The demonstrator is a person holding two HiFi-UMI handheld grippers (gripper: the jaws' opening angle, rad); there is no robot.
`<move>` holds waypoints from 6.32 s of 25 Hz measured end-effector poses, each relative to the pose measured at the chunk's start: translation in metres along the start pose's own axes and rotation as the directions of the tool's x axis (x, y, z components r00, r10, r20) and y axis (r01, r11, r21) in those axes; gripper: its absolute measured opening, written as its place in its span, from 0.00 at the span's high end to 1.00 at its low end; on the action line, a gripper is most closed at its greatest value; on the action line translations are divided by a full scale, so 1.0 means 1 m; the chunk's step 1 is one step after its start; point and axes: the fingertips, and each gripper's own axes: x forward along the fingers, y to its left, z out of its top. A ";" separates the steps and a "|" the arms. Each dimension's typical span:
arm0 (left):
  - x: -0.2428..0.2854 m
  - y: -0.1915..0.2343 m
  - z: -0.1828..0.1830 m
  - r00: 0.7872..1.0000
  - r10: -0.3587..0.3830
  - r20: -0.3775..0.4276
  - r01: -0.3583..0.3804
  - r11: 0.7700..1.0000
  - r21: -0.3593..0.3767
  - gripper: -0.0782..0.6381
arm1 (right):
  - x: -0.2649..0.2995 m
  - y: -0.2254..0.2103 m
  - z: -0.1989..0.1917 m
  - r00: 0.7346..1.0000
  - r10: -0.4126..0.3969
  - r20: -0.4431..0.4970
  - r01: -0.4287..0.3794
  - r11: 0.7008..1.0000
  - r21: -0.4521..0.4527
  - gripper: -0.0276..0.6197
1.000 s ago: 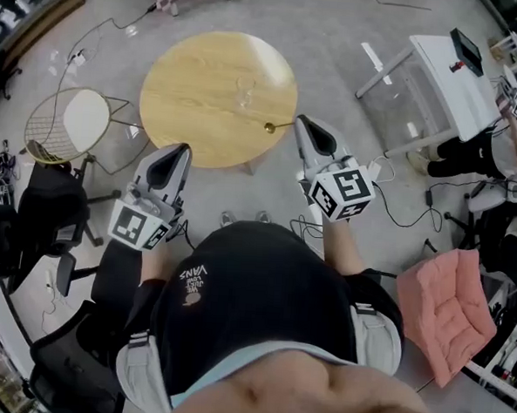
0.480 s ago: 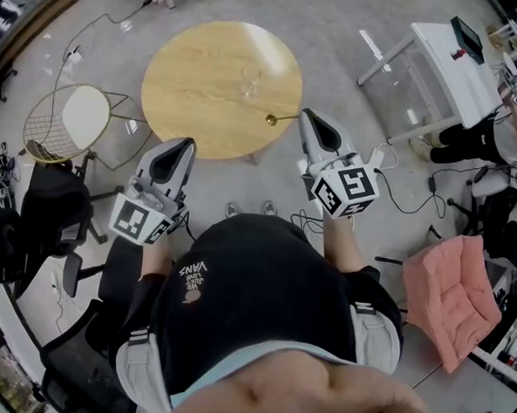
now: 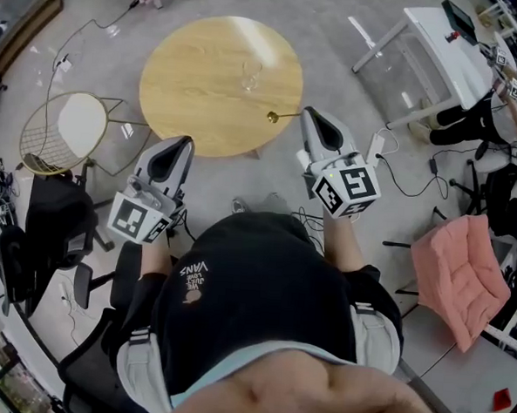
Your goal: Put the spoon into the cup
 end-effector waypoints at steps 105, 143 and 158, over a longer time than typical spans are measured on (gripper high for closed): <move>0.114 0.168 -0.014 0.994 -0.109 0.014 0.110 0.993 -0.033 0.89 | 0.219 -0.085 -0.052 0.989 -0.113 -0.098 0.113 0.994 -0.002 0.96; 0.098 0.163 -0.019 1.000 0.019 -0.013 -0.019 0.999 -0.032 0.89 | 0.250 -0.096 -0.122 0.967 -0.048 -0.250 0.050 0.999 0.001 0.96; 0.089 0.168 -0.022 0.997 0.071 -0.030 -0.072 0.997 -0.040 0.89 | 0.265 -0.091 -0.140 0.957 -0.010 -0.291 0.020 0.999 0.032 0.96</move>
